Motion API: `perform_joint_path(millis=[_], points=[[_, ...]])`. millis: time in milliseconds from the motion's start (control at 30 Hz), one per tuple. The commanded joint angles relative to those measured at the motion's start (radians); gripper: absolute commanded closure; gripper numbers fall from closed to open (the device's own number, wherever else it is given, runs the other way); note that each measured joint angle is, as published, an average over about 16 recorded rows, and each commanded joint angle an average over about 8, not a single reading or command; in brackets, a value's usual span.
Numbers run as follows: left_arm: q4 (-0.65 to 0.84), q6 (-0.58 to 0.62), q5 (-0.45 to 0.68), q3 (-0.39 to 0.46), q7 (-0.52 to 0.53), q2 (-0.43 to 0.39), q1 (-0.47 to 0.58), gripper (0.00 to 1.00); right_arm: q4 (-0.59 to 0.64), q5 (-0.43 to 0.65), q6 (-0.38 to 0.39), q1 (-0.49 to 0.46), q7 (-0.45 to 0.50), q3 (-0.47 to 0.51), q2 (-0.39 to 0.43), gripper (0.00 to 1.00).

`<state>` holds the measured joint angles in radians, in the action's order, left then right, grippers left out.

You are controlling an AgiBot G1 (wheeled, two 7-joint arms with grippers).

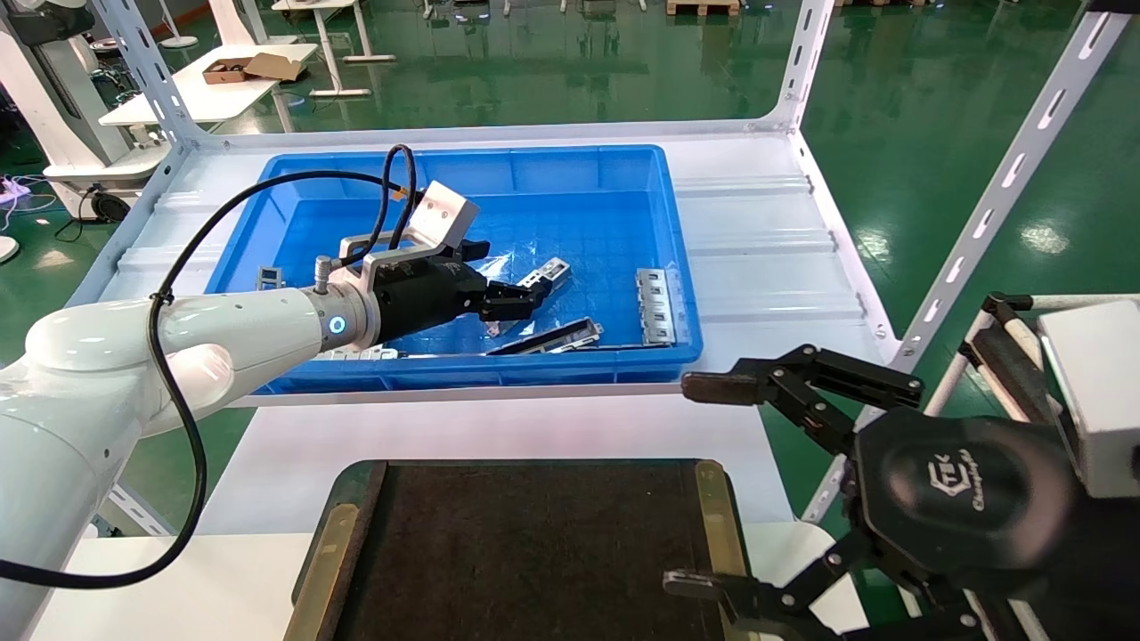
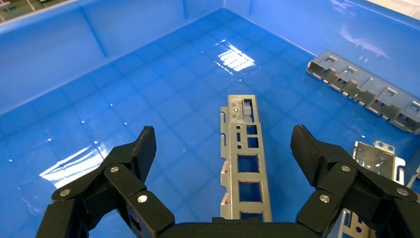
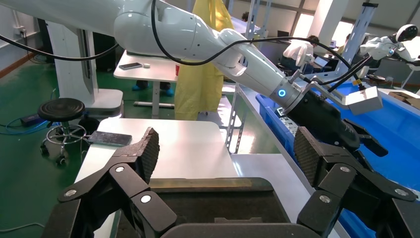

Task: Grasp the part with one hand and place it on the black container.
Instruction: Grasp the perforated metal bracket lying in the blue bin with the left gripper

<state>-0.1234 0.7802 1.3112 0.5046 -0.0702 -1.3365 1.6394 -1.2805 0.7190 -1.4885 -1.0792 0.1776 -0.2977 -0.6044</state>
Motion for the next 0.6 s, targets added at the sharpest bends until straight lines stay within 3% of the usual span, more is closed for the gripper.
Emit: perform_joint_path(millis=[33,600], points=[[0.014,0.003,-0.006,-0.002,-0.002,-0.003,0.003,1.0,0.0,0.0,0.0,0.0,0.0,0.0,0.0,1.0],[0.035,0.0,-0.006,0.012,-0.006,-0.007,0.004,1.0,0.0,-0.001,0.0,0.0,0.0,-0.001,0.0,1.0]])
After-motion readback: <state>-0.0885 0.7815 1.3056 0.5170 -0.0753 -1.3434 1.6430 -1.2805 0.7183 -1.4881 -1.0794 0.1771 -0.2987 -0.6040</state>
